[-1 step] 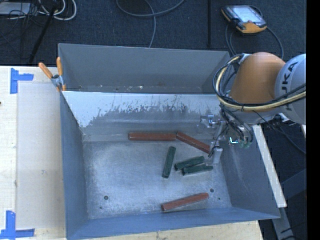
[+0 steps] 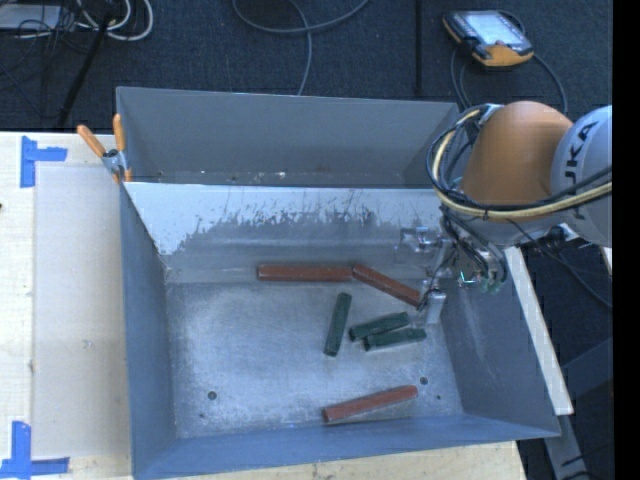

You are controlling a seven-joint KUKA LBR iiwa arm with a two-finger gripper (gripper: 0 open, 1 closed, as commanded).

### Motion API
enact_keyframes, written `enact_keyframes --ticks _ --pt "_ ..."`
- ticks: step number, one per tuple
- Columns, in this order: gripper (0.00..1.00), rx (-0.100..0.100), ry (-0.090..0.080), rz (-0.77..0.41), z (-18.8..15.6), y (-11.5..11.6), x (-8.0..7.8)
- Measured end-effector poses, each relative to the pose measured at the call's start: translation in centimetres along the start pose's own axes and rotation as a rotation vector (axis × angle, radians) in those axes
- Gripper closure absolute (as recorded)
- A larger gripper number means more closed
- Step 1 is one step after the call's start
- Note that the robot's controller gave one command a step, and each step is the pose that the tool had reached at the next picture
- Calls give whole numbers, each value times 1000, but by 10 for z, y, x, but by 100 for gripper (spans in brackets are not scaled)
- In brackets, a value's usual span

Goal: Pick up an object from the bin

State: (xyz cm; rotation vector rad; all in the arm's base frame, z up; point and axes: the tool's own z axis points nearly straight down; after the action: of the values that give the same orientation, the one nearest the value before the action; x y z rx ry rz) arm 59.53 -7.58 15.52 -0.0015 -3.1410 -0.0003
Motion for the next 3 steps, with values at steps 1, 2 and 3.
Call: enact_keyframes --ticks 1,2,3 --pt "0 1 -6 -29 55 3 9" --pt "0 1 1 -43 82 30 2" --pt "100 1 -1 -46 85 -22 114"
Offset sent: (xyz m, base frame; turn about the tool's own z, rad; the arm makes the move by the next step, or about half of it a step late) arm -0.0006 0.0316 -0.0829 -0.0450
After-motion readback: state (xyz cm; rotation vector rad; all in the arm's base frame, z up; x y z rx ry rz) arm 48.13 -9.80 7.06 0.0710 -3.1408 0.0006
